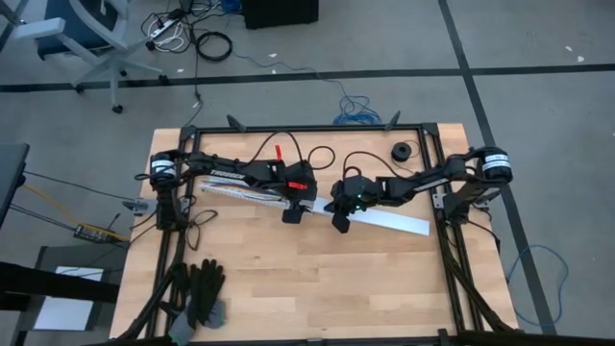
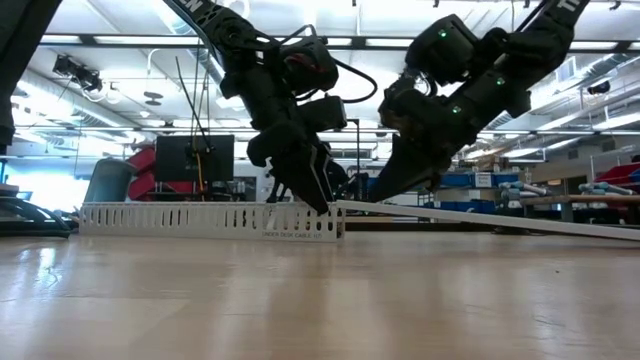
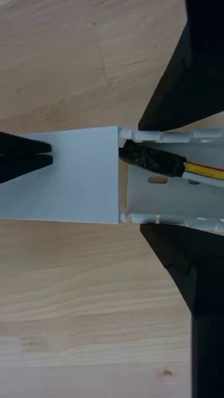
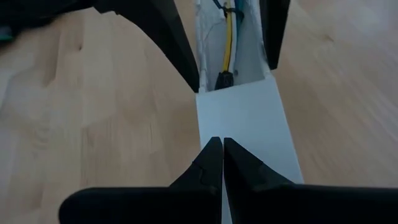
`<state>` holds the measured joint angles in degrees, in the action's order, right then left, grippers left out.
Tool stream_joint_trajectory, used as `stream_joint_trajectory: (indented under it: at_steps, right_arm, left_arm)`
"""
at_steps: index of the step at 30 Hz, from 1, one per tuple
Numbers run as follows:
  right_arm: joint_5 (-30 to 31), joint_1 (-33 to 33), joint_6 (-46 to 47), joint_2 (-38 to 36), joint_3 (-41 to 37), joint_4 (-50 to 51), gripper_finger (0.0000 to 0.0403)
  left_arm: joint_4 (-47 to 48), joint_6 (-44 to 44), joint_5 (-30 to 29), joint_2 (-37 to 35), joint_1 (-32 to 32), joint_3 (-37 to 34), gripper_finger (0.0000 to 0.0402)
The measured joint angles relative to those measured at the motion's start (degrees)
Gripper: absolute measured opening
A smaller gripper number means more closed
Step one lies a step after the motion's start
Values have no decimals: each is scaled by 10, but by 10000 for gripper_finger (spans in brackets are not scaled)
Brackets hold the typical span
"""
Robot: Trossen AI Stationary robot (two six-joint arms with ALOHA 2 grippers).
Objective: Ziptie cables
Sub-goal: Close the white cable duct
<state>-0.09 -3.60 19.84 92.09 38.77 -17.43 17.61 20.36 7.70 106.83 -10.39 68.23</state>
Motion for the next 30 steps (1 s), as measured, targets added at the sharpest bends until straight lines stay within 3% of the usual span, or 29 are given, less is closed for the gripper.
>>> stream_joint_trajectory:
  at_steps: [30]
  right_arm:
    - [-18, -12, -15, 6, 5, -28, 0]
  left_arm:
    - [-16, 0, 14, 0, 0, 0, 223]
